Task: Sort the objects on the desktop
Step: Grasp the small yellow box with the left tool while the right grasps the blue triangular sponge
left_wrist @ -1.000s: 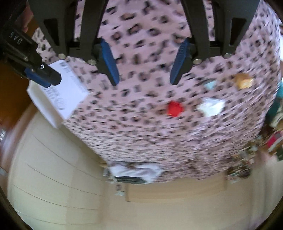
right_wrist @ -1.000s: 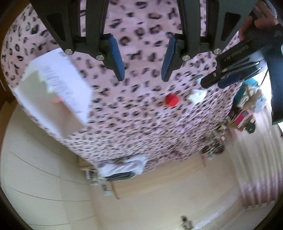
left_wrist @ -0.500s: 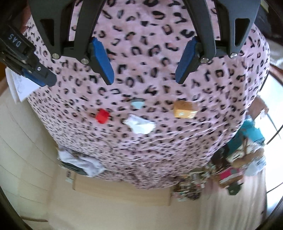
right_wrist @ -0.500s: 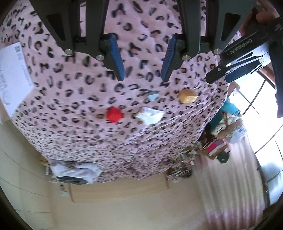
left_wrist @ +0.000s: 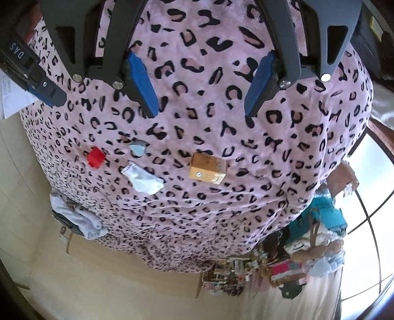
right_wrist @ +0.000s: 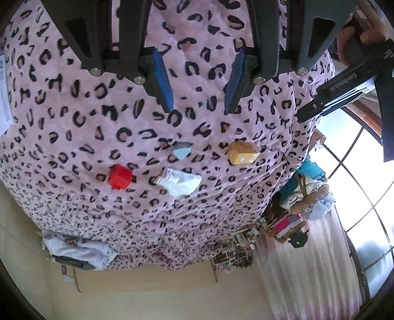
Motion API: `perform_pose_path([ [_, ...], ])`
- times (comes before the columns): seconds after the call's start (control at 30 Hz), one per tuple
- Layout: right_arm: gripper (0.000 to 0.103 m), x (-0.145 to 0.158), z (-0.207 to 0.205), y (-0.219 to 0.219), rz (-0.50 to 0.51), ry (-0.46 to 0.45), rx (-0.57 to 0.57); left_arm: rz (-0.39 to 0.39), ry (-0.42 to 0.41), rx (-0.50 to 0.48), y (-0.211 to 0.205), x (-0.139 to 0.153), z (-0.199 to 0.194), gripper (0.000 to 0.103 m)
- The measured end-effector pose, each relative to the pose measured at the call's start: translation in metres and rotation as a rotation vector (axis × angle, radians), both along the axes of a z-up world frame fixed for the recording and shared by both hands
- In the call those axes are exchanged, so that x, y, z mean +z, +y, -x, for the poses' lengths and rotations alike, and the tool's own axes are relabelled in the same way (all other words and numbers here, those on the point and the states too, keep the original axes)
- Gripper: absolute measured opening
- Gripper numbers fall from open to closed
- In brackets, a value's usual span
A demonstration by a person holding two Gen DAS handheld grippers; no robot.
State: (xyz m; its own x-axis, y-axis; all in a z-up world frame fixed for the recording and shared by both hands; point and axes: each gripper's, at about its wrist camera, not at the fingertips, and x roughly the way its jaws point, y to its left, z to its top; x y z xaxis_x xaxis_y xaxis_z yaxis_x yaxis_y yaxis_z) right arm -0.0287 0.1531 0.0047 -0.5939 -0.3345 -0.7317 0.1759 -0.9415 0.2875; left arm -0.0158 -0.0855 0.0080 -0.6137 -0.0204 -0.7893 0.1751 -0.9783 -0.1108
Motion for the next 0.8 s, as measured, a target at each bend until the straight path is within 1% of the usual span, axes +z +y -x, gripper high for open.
perform_pose_path([
  [0.2, 0.044, -0.022, 0.014, -0.007, 0.006, -0.045, 0.014, -0.022, -0.017, 0.022, -0.009, -0.017, 0.022, 0.074],
  [0.27, 0.044, -0.028, 0.021, -0.009, 0.003, -0.051, 0.011, -0.029, -0.020, 0.027, -0.010, -0.021, 0.030, 0.079],
  [0.3, 0.044, -0.030, 0.025, -0.009, 0.001, -0.054, 0.009, -0.033, -0.021, 0.031, -0.011, -0.024, 0.035, 0.083],
  [0.33, 0.044, -0.032, 0.028, -0.010, 0.000, -0.056, 0.008, -0.038, -0.022, 0.042, -0.012, -0.025, 0.043, 0.084],
  [0.53, 0.044, -0.044, 0.057, -0.014, -0.008, -0.057, 0.014, -0.089, -0.060, 0.137, -0.020, -0.037, 0.115, 0.086],
  [0.6, 0.044, -0.048, 0.070, -0.014, -0.008, -0.051, 0.008, -0.095, -0.077, 0.185, -0.022, -0.044, 0.143, 0.086],
  [0.7, 0.044, -0.055, 0.092, -0.014, -0.005, -0.037, -0.005, -0.098, -0.104, 0.229, -0.027, -0.055, 0.173, 0.086],
  [0.8, 0.044, -0.068, 0.116, -0.014, 0.003, -0.035, -0.019, -0.099, -0.151, 0.258, -0.030, -0.071, 0.198, 0.086],
])
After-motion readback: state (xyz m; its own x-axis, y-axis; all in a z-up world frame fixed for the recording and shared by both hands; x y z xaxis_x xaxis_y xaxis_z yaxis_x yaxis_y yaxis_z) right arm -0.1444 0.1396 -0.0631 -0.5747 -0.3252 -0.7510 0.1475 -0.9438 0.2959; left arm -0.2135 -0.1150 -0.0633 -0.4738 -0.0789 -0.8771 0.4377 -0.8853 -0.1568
